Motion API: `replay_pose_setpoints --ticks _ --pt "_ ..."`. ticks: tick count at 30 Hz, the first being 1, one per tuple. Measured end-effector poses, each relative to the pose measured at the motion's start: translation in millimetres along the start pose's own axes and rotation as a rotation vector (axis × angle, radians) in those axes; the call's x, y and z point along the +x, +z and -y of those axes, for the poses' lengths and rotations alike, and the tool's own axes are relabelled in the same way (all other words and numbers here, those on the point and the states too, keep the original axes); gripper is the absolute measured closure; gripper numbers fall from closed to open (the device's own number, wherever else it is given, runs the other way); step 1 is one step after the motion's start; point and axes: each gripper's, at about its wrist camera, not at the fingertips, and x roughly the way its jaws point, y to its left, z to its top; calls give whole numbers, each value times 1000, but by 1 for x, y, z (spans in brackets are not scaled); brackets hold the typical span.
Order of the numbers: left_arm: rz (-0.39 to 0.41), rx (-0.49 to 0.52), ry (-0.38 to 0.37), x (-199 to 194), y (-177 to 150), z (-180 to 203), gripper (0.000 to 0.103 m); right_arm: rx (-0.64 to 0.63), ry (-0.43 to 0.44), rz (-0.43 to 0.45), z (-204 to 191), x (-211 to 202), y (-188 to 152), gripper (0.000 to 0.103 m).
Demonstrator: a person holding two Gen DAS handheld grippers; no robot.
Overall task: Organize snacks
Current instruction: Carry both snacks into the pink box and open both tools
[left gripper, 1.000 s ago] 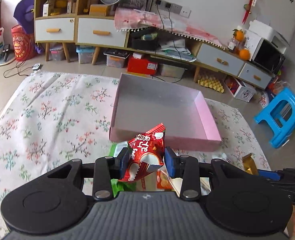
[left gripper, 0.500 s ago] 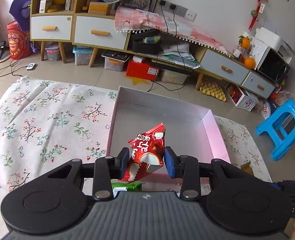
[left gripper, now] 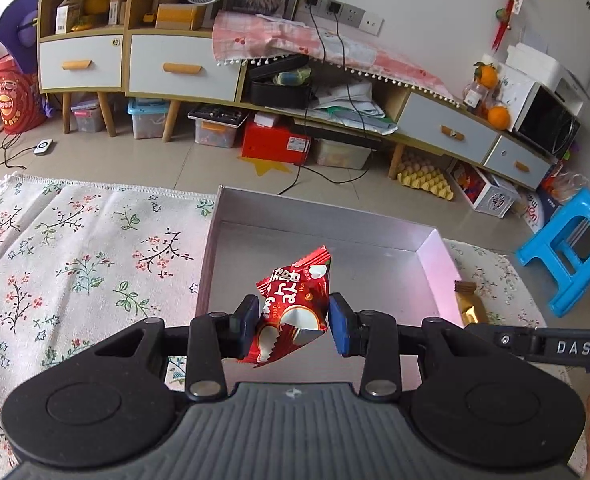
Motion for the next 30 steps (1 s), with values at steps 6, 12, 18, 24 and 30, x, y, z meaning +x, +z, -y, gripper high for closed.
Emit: replay_pose_setpoints --ticks 6,12,18,24,30 --pt "-17 -25 42 8 -3 -12 68 37 18 9 4 16 9 72" --pt "-41 -27 82 17 -6 -12 68 30 -24 14 5 29 10 72" --pt "-34 -21 94 18 -6 -12 67 9 -73 20 6 41 9 72" --pt "-42 5 109 20 -6 -8 67 11 -113 31 8 46 6 70" --pt "-46 7 117 15 -2 -10 67 -2 -125 33 8 43 6 70"
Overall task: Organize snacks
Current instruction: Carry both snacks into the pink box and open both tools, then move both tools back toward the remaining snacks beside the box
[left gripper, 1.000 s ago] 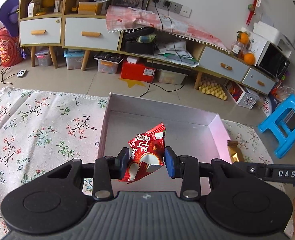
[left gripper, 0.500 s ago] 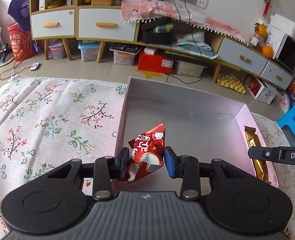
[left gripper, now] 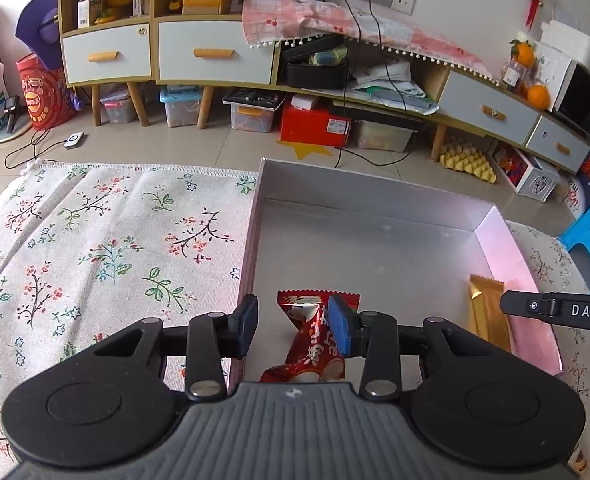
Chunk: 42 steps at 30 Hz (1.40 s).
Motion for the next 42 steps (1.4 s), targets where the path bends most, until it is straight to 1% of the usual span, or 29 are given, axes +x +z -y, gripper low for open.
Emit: replay_pose_setpoints --ticks 3,5,7,9,11,12,13,15,16,19,23,24,25,27,30,32,36,37,38,42 --pt "6 -13 -5 -6 2 -2 67 20 22 3 4 -7 2 70" --pt "16 -8 -6 -11 4 -1 62 18 30 2 4 -12 2 70" --pt "31 -8 2 -18 6 -2 49 15 38 10 4 -19 2 70" --pt "44 -18 -3 -25 7 -3 48 17 62 14 4 -28 0 70" --pt "32 -38 -17 -29 8 -6 47 11 75 19 2 -39 0 70" --pt "23 -50 -25 -31 7 -7 45 11 82 23 3 -45 -1 69" --pt "14 -60 -32 -33 5 -8 43 14 90 28 3 -51 -2 67" --pt "4 -72 -35 -38 3 -11 42 23 99 45 6 -63 -4 58" --pt "5 -71 -32 -42 0 -11 41 22 96 50 7 -69 -7 56" --pt "12 -55 -21 -55 -3 -10 35 -6 78 63 8 -82 -13 54" --pt "16 -31 -14 -69 -13 -9 32 -4 75 71 11 -97 -23 47" --pt "15 -30 -18 -72 -15 -8 32 -5 79 74 12 -103 -26 47" --pt "11 -28 -21 -74 -18 -7 31 -10 84 79 12 -109 -30 46" --pt "0 -11 -20 -77 -23 -5 30 -25 83 91 12 -120 -37 43" --pt "-12 22 12 -81 -34 -4 28 -55 82 106 9 -135 -47 42" --pt "-18 31 23 -83 -38 -4 28 -65 92 99 8 -142 -54 42" --pt "-33 15 9 -88 -45 -6 25 -97 84 74 6 -151 -72 42" --pt "-42 7 7 -88 -47 -7 24 -97 84 74 6 -151 -72 42" --pt "-55 -6 3 -90 -50 -8 24 -111 77 59 5 -153 -79 42" --pt "-88 -55 -34 -95 -64 -13 23 -116 87 37 5 -156 -91 42"
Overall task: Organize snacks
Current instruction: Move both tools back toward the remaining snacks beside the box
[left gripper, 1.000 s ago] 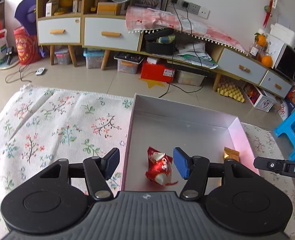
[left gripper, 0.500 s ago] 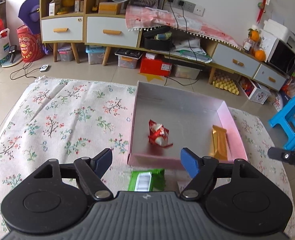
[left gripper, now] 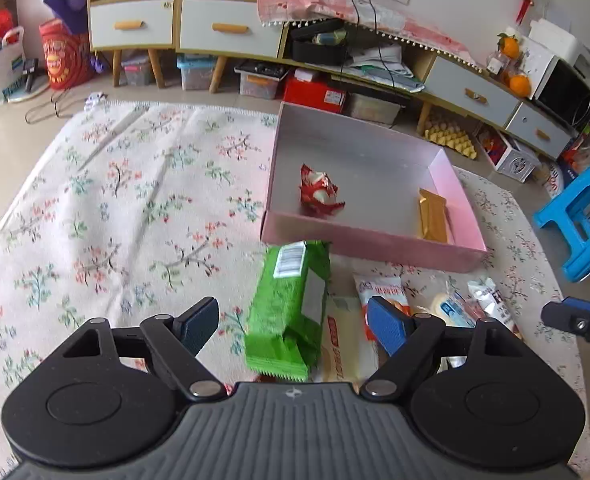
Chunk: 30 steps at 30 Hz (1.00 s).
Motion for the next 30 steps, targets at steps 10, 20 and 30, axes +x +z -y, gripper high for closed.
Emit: replay_pose_setpoints --ticks 10,20,30 --pt "-11 16 23 4 -7 1 15 -32 -18 -50 -4 2 -10 42" --pt "-45 3 35 12 -10 -8 14 -36 -78 -94 7 16 -18 33" --pt "-83 11 37 33 -5 -3 15 4 -226 -170 40 45 -23 33"
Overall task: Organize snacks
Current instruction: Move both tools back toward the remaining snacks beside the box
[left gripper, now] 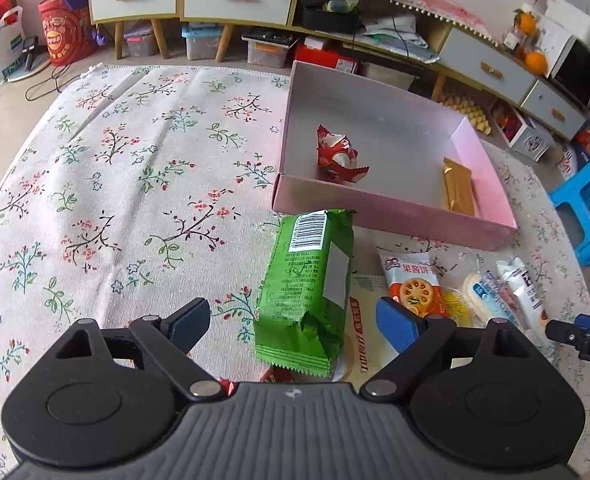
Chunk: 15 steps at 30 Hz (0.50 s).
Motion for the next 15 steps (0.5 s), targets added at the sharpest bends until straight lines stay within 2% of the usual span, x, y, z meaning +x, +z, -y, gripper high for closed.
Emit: replay_pose_setpoints --ticks 8,12,15 --pt "-23 -32 6 11 2 -6 15 -9 -1 -35 -4 16 2 33" --pt "-14 -13 44 15 0 -3 18 -25 -5 -39 -10 22 4 33" --pt "-23 -24 28 18 0 -4 22 -21 -6 -50 -10 26 4 33"
